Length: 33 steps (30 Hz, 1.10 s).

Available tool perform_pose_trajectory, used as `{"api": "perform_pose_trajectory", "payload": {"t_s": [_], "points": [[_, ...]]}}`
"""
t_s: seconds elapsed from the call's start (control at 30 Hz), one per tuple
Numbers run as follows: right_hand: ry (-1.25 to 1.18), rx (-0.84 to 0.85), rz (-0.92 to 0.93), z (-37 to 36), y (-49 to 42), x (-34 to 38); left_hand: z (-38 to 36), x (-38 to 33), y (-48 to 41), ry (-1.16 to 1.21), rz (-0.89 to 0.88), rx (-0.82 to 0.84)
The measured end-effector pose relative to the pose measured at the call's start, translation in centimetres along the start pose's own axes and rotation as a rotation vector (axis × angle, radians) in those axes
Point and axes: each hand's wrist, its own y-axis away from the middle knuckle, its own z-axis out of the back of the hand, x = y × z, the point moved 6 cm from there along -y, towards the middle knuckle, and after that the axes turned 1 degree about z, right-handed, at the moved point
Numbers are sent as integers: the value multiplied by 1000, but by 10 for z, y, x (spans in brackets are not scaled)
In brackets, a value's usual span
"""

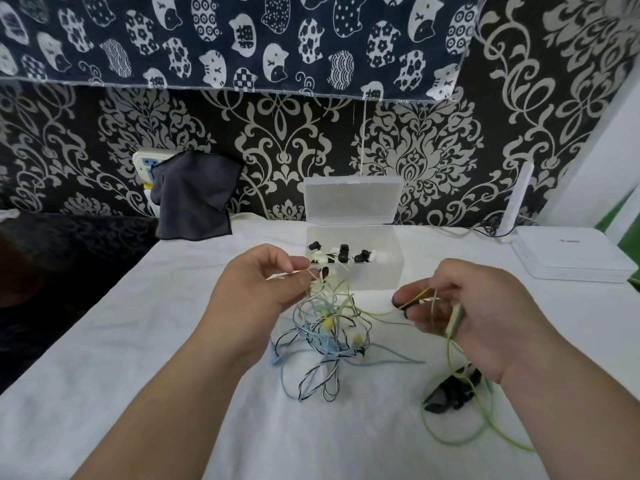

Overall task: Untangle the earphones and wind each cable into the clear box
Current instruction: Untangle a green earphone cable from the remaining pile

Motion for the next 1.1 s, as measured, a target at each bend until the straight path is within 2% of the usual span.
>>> {"api": "perform_pose_trajectory", "payload": {"t_s": [0.23,0.33,0.43,0.57,0.7,0.83,0.9,1.03,1.1], "points": [[-403,-17,69,9,-7,11,18,3,-7,-39,-34,-138],[-542,91,145,10,-5,22,25,3,-9,-200,-68,-196],[-620,162,208,13,-4,29,26,-4,-6,-484,-143,-239],[-646,200,246,16,-4,33,25,-7,-4,-612,-133,-233],[-641,217,265,15,0,34,37,-3,-6,-585,-39,-368],[-597,225,252,8,1,29,51,7,-10,-366,67,-496],[-573,260,221,-1,1,23,45,8,-11,-444,2,-437],[-469,366,160,-26,4,9,13,2,-3,-805,-226,-197],[-434,406,164,-33,6,7,2,-7,5,-776,-333,-161]]}}
